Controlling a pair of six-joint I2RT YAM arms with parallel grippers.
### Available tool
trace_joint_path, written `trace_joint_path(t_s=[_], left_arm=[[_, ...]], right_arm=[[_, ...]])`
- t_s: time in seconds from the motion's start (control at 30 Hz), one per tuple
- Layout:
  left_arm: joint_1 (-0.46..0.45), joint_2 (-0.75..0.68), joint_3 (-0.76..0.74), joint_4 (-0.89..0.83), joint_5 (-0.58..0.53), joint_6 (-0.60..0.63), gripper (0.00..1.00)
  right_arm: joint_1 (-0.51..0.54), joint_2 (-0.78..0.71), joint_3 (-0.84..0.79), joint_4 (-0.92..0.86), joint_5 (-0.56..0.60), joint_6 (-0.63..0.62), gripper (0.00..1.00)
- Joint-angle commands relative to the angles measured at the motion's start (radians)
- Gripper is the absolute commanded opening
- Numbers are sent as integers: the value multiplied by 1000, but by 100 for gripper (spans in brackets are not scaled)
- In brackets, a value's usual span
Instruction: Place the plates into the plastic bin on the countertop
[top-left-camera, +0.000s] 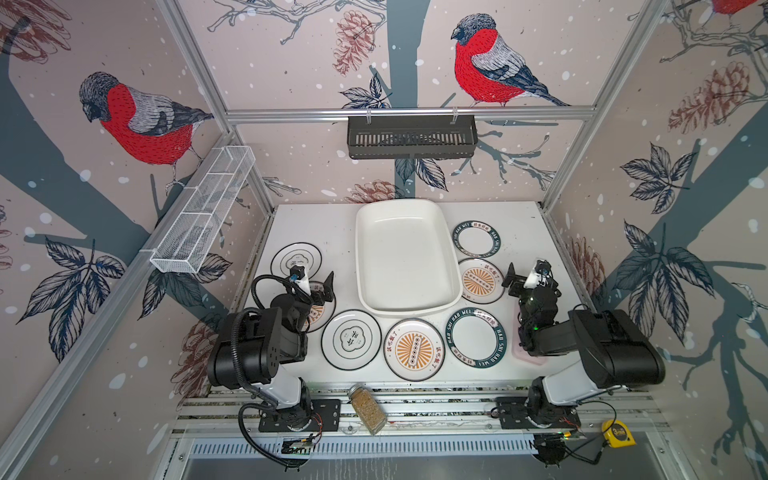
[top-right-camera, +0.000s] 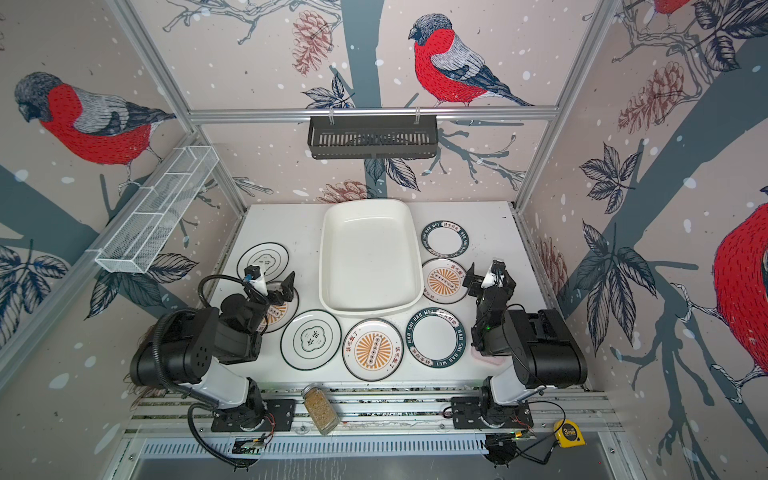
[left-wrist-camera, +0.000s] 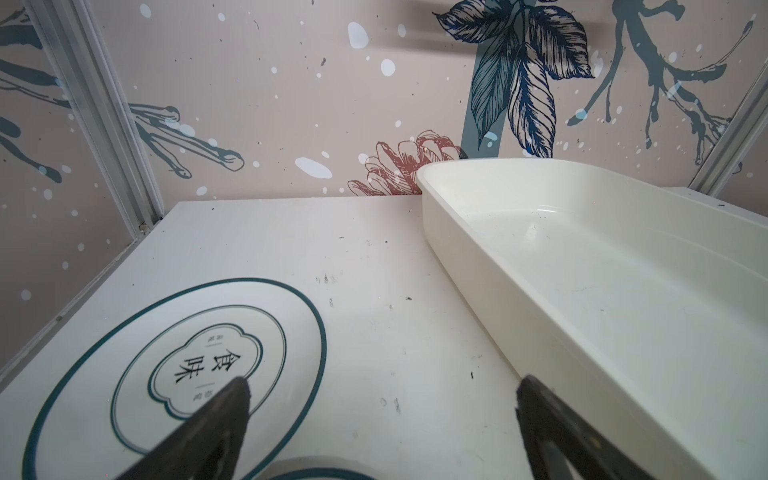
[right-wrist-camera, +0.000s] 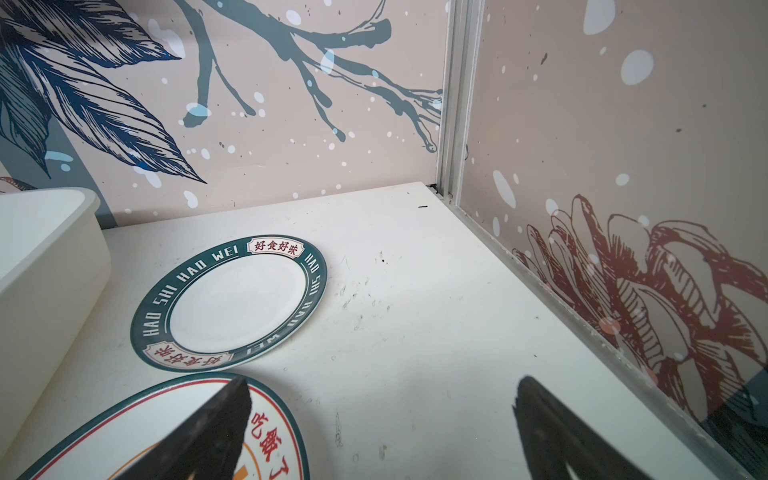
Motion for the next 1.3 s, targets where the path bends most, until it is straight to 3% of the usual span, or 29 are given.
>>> trace_joint_path(t_s=[0.0, 0.2, 0.5, 0.67, 0.87, 1.03, 1.17, 1.27], left_arm=[[0, -20, -37, 126, -30, -7, 99], [-1, -81, -47, 87, -14, -3, 99], [0, -356, 70, -330, -26, 17, 99], [-1, -469, 254, -701, -23, 75, 99], [-1, -476, 471, -1125, 96, 177, 99], [-11, -500, 595, -1382, 183, 288, 99], [-32, -490, 728, -1596, 207, 371, 99], [-41, -454, 846, -1759, 209, 407, 99]], right_arm=[[1, 0, 2, 16, 7, -12, 99], [-1, 0, 2, 17, 7, -12, 99], [20, -15, 4, 5, 37, -28, 99], [38, -102, 98, -236, 140, -17, 99], [50, -210, 239, -619, 209, 48, 99], [55, -244, 399, -999, 161, 191, 99], [60, -328, 428, -1102, 142, 302, 99], [53, -409, 408, -1118, 46, 341, 99]])
